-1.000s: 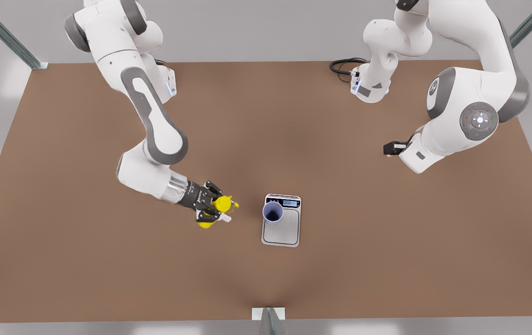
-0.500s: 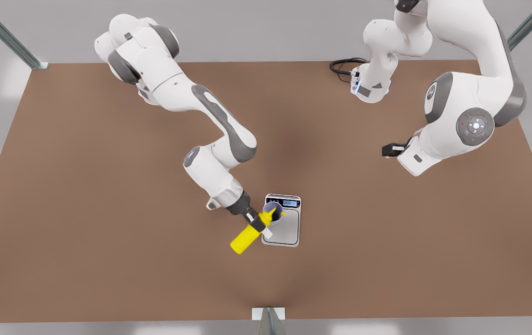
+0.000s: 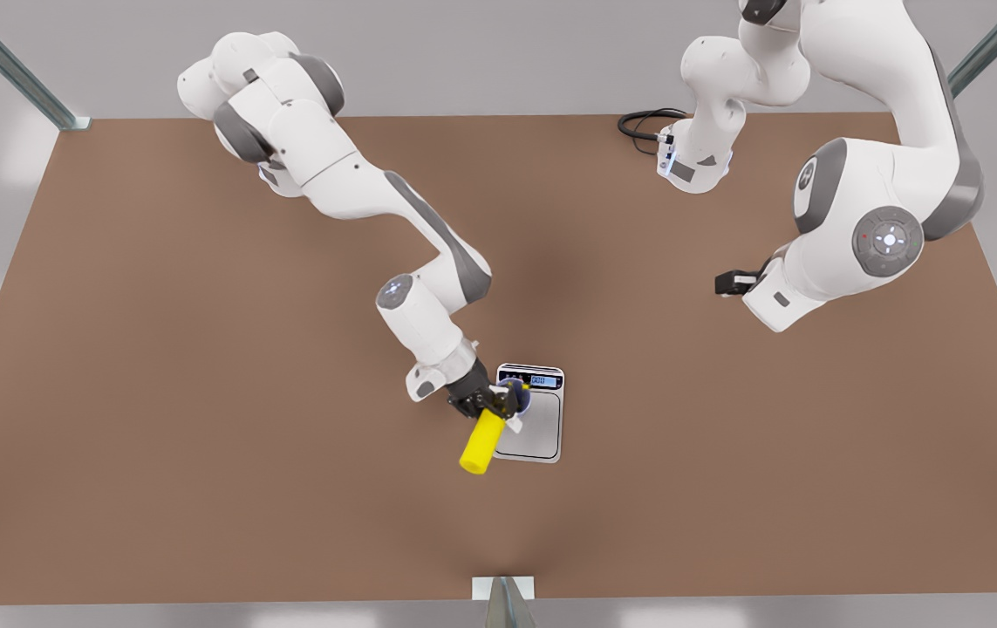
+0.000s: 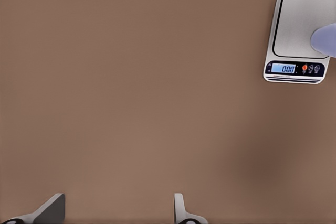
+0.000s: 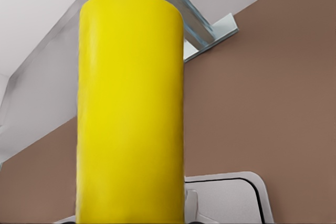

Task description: Move cup to the weight, pick up sauce bottle, pour sauce

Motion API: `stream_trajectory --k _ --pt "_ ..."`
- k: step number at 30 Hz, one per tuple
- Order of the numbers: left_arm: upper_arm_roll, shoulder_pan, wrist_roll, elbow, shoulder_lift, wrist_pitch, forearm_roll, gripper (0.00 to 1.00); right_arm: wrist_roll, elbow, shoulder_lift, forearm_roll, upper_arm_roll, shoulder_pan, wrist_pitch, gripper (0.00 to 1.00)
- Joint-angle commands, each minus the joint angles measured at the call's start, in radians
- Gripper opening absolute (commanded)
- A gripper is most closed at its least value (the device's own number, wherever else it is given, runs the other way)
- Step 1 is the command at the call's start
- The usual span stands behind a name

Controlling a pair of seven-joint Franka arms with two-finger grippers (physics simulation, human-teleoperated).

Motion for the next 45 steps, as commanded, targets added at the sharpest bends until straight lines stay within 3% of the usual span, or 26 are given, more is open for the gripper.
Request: stream_trajectory --k 1,6,15,20,22,26,30,34,38,40,45 --pt "0.0 0.0 -0.001 0.0 0.0 0.0 0.0 1.0 0.001 0.0 0.0 -0.003 -0.001 0.0 -0.003 0.34" --pt "0.0 0.0 -0.001 0.0 0.003 0.0 0.0 1.0 0.002 0.002 0.036 -0.097 -0.044 0.022 0.007 0.35" --pt "0.0 0.0 0.001 0.006 0.003 0.0 0.0 1.0 0.013 0.002 0.042 -0.106 -0.045 0.031 0.024 0.35" --pt "0.0 0.0 0.003 0.006 0.001 0.0 0.0 1.0 0.031 -0.006 -0.02 -0.034 -0.033 -0.003 0.007 0.35" --pt "0.0 0.0 0.001 0.006 0.001 -0.002 0.0 1.0 0.031 -0.101 -0.102 -0.028 0.041 -0.089 0.004 0.35" --pt "0.0 0.0 -0.005 0.005 0.003 -0.008 0.0 1.0 0.022 -0.208 -0.257 0.083 0.11 -0.208 -0.177 0.35" --pt "0.0 0.0 -0.007 0.003 0.005 -0.008 0.0 1.0 0.033 -0.282 -0.418 0.219 0.121 -0.329 -0.494 0.35" --pt "0.0 0.0 -0.01 0.003 0.009 -0.012 0.002 1.0 0.031 -0.434 -0.55 0.541 0.121 -0.435 -0.658 0.35" --pt "0.0 -0.011 -0.011 0.003 0.011 -0.017 0.006 1.0 0.019 -0.569 -0.629 0.712 0.119 -0.495 -0.734 0.35" --pt "0.0 -0.011 -0.011 0.003 0.011 -0.017 0.008 1.0 0.021 -0.599 -0.641 0.778 0.108 -0.526 -0.789 0.35" --pt "0.0 -0.011 -0.011 0.0 0.018 -0.017 0.008 1.0 0.021 -0.676 -0.661 0.881 -0.034 -0.567 -1.007 0.35"
